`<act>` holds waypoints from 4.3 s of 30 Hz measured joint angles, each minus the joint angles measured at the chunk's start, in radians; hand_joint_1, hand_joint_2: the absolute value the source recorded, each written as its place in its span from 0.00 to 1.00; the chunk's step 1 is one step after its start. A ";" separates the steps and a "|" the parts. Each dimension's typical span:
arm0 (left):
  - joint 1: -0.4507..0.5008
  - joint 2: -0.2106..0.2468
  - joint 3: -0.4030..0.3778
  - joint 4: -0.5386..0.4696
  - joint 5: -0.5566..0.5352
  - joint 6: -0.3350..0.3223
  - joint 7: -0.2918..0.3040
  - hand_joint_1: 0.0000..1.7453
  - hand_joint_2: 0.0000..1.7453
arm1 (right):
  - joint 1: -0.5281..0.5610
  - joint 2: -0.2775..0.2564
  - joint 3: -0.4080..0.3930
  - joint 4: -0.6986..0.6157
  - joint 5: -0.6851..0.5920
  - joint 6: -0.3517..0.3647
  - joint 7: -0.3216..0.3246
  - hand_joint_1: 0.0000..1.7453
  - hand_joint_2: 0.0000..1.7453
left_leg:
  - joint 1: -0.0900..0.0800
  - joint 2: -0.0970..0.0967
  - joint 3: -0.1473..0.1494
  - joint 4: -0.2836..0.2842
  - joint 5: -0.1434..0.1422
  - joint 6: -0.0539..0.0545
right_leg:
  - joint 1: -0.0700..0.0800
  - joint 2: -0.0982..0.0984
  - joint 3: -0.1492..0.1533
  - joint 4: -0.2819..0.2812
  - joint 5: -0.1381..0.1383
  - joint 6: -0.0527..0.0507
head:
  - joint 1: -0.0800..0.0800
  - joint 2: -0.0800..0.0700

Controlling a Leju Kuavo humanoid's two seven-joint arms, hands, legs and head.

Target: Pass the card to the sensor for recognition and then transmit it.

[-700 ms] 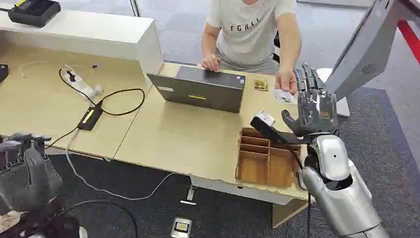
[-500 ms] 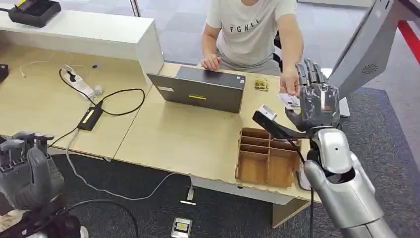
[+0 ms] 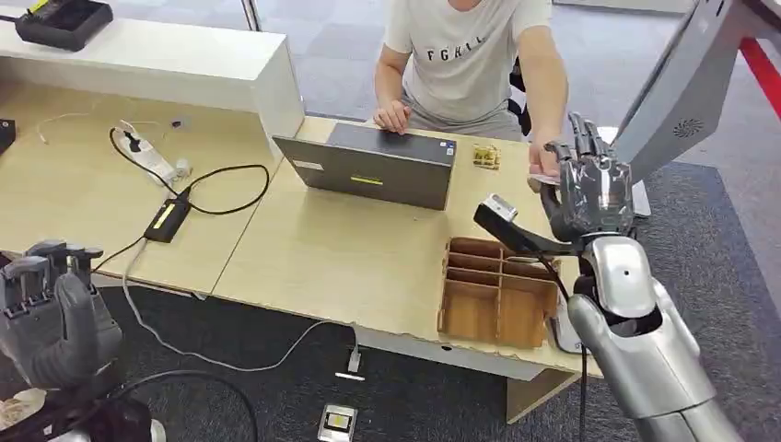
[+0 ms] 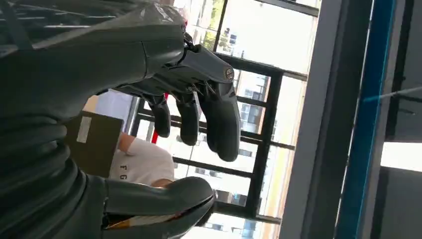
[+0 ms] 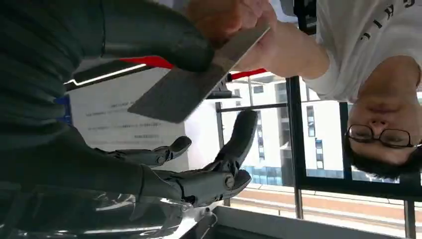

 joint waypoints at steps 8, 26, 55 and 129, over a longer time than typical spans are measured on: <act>0.009 0.000 0.000 0.000 -0.008 0.010 0.000 0.54 1.00 | 0.005 0.009 0.000 0.007 0.003 -0.005 -0.009 1.00 1.00 | 0.000 0.000 0.000 0.000 0.000 0.000 | 0.000 0.000 0.000 0.000 0.000 0.000 | 0.000 0.000; 0.017 0.000 0.000 -0.001 -0.006 0.009 0.000 0.55 1.00 | 0.005 0.011 0.000 0.008 0.000 -0.006 -0.009 1.00 1.00 | 0.000 0.000 0.000 0.000 0.000 0.000 | 0.000 0.000 0.000 0.000 0.000 0.000 | 0.000 0.000; 0.063 -0.002 0.006 -0.011 -0.038 0.009 0.000 0.56 1.00 | 0.442 -0.144 -0.338 -0.148 -0.267 -0.277 0.014 1.00 1.00 | 0.000 0.000 -0.001 0.000 -0.001 0.001 | 0.000 -0.001 0.000 -0.001 0.000 0.000 | 0.000 0.000; -0.052 0.164 -0.312 -0.164 -0.366 0.264 0.000 0.27 1.00 | 0.332 0.034 -0.214 0.478 -0.573 -0.456 -0.225 1.00 1.00 | 0.000 0.000 0.000 0.000 0.000 0.000 | 0.000 0.000 0.001 -0.001 0.000 0.000 | 0.000 0.000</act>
